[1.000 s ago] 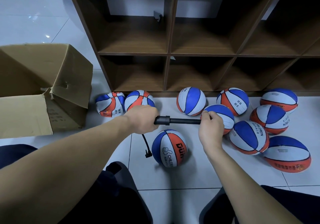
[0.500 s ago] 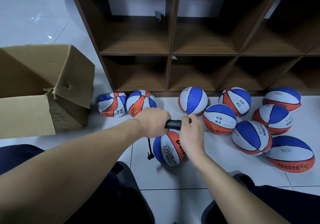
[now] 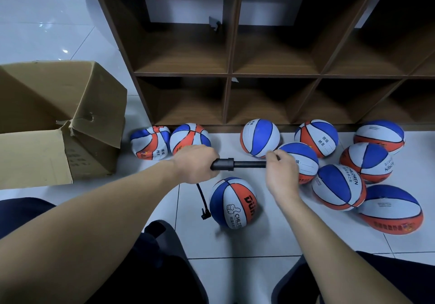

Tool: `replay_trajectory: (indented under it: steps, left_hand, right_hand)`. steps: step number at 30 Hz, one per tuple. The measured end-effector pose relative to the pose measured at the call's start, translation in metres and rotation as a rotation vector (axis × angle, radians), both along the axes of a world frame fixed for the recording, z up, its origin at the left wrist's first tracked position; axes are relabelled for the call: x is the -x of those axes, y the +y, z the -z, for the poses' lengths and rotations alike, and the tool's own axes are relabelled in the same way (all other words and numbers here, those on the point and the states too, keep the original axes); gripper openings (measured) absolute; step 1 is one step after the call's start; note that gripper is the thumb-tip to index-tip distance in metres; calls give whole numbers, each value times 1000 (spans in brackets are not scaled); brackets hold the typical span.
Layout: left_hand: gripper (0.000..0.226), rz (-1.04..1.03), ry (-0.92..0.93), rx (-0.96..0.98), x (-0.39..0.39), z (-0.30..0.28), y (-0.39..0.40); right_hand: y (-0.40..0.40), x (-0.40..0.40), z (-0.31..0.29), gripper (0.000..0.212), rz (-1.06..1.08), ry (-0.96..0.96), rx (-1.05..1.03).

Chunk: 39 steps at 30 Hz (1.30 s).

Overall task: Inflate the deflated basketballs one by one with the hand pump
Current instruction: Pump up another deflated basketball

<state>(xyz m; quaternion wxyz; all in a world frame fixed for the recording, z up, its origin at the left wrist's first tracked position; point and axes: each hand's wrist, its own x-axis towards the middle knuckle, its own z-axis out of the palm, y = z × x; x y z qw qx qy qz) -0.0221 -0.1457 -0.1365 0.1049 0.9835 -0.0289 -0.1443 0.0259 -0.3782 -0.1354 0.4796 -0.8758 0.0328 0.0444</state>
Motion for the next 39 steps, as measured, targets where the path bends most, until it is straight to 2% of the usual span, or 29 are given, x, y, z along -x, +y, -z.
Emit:
replay_trajectory:
  steps: [8,14,23,28,34,39]
  left_hand:
    - [21,-37,29,-16,-1,1,3]
    - [25,6,-21,-53,-3,-4,-10]
    - [17,51,-18,-44,-2,-5,-28]
    - [16,62,-18,-34,-1,-6,-31]
    - [20,50,-22,-41,-2,-2,-25]
    - [20,13,2,0,-1,3,-16]
  right_hand:
    - [-6,0,7,36,130,19,-76]
    - [20,18,7,32,112,18,-106]
    - [37,34,11,33,29,74,-107]
    - [34,30,11,32,-10,97,-124]
    - [26,24,8,40,-50,112,-116]
    - [10,8,5,34,-36,85,-66]
